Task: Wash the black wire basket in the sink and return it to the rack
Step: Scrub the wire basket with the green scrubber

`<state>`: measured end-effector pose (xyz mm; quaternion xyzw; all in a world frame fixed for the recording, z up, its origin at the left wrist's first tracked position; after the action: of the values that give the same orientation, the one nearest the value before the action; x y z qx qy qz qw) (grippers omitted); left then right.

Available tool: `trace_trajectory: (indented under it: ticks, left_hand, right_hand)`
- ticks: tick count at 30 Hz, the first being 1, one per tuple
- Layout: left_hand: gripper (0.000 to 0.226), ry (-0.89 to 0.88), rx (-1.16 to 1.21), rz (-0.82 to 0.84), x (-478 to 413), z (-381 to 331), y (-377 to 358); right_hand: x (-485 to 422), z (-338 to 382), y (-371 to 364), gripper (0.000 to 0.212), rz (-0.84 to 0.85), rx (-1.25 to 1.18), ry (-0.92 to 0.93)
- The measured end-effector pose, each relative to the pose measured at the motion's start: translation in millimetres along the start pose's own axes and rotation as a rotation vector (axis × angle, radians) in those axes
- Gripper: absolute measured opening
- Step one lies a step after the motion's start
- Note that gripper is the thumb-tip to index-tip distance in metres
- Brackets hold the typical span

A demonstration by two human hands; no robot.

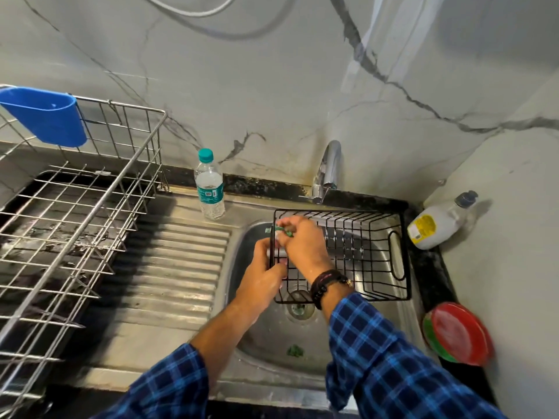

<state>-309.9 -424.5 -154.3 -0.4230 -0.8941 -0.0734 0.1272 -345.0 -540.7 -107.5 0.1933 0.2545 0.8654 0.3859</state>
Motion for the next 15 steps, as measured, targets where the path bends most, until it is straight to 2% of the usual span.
trace_trajectory:
  ticks: [3,6,9,13,15]
  left_hand:
    - [0.046,0.019,0.074,-0.017,1,4,3]
    - [0.046,0.050,0.172,-0.037,3,14,5]
    - [0.043,0.071,0.235,-0.098,2,20,12]
    - [0.036,0.081,0.310,-0.146,3,20,16]
    - [0.033,0.077,0.304,-0.133,4,17,15]
  right_hand:
    - [9,-5,-9,0.013,0.063,0.026,0.052]
    - [24,-8,-17,0.010,0.161,0.221,0.082]
    - [38,-15,-34,0.015,0.280,0.453,0.075]
    - [44,-14,-34,0.005,0.501,0.599,-0.015]
    - [35,-5,-24,0.004,0.472,0.601,-0.029]
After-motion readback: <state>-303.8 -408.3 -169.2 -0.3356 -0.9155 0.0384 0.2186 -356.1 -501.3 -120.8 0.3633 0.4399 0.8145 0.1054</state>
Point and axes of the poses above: each hand's wrist, its own x-axis away from the middle knuckle, its own y-axis out of the back of the hand, z = x × y, the point moved 8 cm from there along -x, towards the middle knuckle, and after that the axes turned 2 degrees about -y, right-handed, at the moved point
